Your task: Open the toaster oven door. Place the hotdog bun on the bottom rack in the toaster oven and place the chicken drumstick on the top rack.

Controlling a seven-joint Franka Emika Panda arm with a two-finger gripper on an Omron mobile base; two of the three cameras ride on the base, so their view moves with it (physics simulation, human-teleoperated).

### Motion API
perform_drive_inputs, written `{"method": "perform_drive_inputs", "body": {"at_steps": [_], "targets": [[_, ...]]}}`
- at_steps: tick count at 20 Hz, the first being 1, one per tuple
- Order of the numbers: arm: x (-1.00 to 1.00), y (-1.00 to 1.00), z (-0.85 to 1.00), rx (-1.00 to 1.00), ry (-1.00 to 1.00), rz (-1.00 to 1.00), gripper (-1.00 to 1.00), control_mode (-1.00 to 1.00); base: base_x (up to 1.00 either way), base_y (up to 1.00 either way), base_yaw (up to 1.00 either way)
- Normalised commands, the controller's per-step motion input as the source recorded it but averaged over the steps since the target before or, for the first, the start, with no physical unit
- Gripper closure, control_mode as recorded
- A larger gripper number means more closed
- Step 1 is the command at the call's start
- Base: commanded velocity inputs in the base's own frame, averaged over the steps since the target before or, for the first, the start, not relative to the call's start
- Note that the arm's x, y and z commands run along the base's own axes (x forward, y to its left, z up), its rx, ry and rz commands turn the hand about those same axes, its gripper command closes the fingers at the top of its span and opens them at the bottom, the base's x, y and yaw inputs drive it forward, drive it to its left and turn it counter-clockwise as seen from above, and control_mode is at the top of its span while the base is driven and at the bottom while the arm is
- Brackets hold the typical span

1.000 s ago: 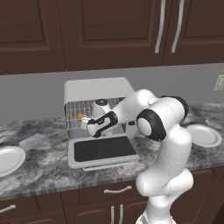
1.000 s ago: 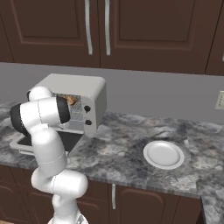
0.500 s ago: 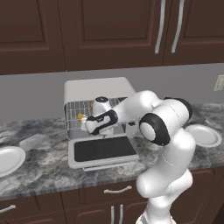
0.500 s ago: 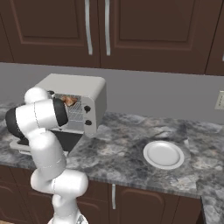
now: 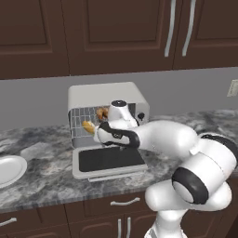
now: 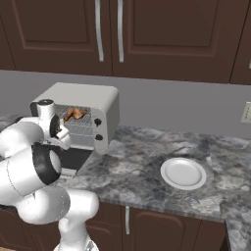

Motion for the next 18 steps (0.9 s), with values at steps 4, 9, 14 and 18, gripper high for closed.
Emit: {"method": "perform_drive_inputs", "body": {"at_steps": [4,9,14,18], "targets": [[-1.00,-0.85,0.56,0.00,0.00,0.03,-1.00,-1.00,0.00,0.00,0.00],[-1.00,-0.77,0.70,0.00,0.00,0.14,-1.00,-1.00,0.00,0.00,0.00],[-1.00,-0.55,0.64,-0.02,-0.07,0.20,-1.00,-1.00,0.00,0.00,0.00],[-1.00,-0.30,0.59,-0.06,-0.05,0.13,-1.00,-1.00,0.00,0.00,0.00]]}}
